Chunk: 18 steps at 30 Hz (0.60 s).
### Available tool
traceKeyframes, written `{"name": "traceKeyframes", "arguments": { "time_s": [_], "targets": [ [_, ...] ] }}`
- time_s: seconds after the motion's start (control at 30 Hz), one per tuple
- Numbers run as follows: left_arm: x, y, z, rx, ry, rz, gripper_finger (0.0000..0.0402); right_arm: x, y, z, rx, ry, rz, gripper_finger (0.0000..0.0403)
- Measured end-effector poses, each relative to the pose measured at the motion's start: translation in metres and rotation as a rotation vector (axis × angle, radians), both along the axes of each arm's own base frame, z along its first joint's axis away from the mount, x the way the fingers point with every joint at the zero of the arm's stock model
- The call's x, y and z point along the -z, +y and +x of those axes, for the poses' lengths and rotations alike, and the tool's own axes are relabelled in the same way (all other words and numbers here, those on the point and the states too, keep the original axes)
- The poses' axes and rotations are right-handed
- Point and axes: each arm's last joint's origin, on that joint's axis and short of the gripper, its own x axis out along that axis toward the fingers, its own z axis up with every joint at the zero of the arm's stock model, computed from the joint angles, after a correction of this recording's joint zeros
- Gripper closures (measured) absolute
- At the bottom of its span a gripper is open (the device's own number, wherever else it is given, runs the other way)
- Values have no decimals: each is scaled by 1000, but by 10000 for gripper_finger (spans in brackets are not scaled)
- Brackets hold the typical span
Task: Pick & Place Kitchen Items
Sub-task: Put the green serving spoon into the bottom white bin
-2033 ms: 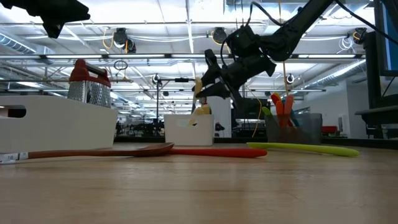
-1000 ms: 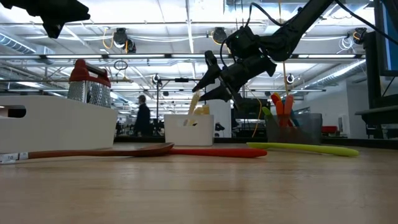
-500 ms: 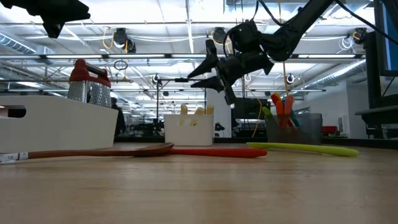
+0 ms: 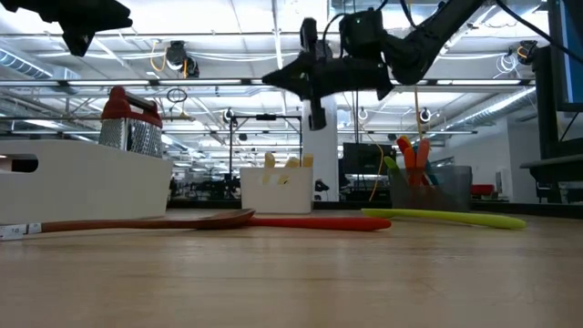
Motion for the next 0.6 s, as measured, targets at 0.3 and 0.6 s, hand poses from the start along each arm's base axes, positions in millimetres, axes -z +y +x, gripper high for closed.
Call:
{"name": "traceKeyframes", "arguments": {
  "time_s": [0.3, 0.6],
  "targets": [
    [0, 0, 0, 0, 0, 0, 321, -26, 36, 0, -141, -122, -256, 402],
    [1, 0, 0, -7, 9, 21, 321, -45, 83, -7, -316, -177, -492, 402]
  ]
}}
